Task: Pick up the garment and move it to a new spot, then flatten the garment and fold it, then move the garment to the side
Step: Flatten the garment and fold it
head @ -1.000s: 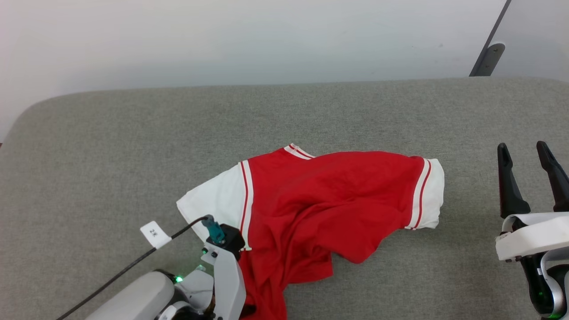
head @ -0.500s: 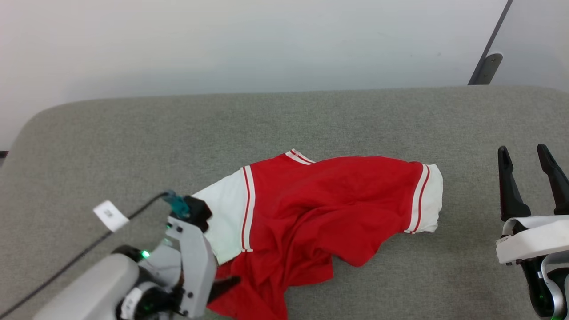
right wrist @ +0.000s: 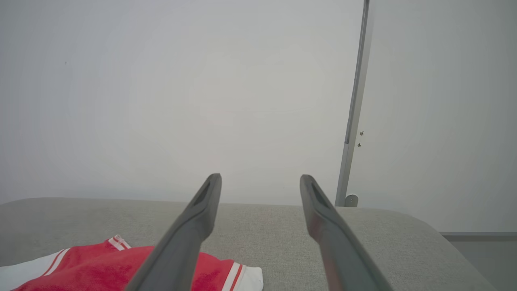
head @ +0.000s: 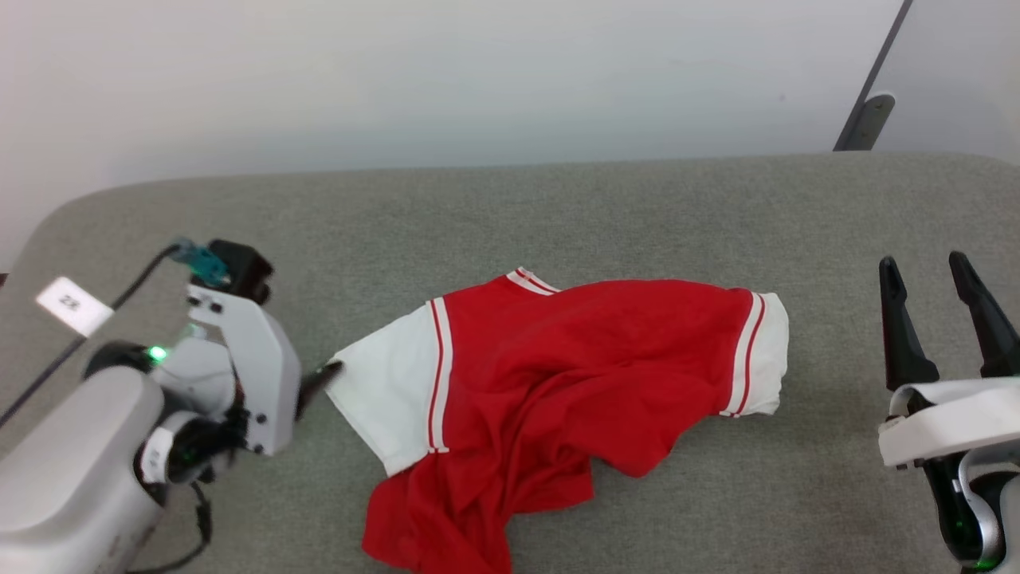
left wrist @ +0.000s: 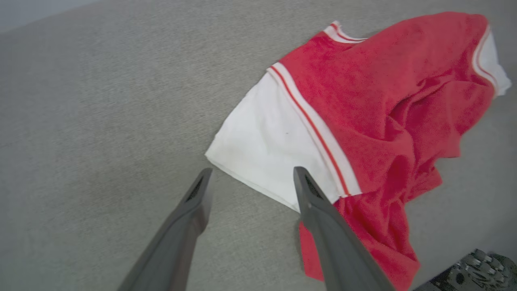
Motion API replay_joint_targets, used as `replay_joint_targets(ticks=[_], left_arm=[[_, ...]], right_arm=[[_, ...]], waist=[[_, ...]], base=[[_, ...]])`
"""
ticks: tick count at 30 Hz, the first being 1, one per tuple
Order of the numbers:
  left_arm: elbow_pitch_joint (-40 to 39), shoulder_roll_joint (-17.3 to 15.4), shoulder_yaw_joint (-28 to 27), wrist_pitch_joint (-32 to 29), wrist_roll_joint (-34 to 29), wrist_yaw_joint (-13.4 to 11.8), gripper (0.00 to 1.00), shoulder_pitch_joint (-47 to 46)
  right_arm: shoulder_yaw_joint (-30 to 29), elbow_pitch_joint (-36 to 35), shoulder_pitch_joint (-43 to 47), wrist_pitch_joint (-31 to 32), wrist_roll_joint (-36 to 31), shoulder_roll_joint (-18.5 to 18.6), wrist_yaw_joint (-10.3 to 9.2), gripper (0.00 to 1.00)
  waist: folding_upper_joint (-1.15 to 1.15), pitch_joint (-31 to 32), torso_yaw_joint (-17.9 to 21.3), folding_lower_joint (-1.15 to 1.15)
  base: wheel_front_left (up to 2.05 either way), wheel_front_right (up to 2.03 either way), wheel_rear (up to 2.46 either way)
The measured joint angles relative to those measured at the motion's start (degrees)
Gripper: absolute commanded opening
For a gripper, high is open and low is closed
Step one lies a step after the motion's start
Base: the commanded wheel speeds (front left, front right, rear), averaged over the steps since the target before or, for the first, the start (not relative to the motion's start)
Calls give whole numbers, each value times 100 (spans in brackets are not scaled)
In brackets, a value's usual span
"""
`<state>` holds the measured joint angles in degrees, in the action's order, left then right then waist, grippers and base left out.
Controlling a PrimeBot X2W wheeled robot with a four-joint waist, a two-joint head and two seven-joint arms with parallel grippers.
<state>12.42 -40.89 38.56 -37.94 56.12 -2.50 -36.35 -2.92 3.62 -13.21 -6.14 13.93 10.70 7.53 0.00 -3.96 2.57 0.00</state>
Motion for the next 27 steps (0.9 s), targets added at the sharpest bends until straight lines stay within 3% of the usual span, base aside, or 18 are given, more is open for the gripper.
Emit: replay_joint_targets(ticks=[6, 14, 27], left_arm=[[1212, 219, 49, 524, -316, 291, 100, -347], [2573, 564, 155, 639, -272, 711, 100, -666], [3924, 861, 204, 491, -13, 936, 100, -1196]], right_arm=[[109, 22, -163, -94, -1, -7, 0, 100], [181, -10, -329, -110, -35, -4, 0, 100], [209, -65, -473, -115, -64, -8, 0, 100]], waist=[[0, -134, 128, 0], [0, -421, 320, 0], [0, -895, 620, 0]], base=[[0, 0, 0], [0, 0, 0], [0, 0, 0]])
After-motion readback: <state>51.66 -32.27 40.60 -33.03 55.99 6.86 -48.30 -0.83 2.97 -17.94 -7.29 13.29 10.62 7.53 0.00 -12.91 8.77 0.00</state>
